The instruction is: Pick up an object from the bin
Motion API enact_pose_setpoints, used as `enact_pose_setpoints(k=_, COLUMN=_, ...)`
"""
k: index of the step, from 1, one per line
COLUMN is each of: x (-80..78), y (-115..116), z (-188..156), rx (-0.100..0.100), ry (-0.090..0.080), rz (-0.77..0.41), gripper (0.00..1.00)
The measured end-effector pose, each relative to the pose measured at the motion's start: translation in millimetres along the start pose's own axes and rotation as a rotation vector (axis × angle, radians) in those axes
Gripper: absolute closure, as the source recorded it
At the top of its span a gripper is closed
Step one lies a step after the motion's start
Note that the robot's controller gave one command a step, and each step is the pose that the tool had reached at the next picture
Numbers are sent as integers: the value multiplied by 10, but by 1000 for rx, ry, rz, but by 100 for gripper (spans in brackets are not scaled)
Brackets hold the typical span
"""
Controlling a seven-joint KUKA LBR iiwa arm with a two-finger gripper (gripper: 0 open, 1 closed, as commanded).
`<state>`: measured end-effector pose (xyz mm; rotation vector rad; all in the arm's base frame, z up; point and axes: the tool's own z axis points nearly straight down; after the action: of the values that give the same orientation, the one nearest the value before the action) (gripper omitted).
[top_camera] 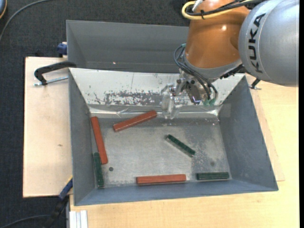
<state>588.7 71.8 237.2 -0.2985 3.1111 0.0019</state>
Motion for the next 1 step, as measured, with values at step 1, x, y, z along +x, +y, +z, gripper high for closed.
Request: enact_pose_setpoints(k=1, x=17, y=3, z=54, rx=-1, ry=10, rz=0, gripper=0)
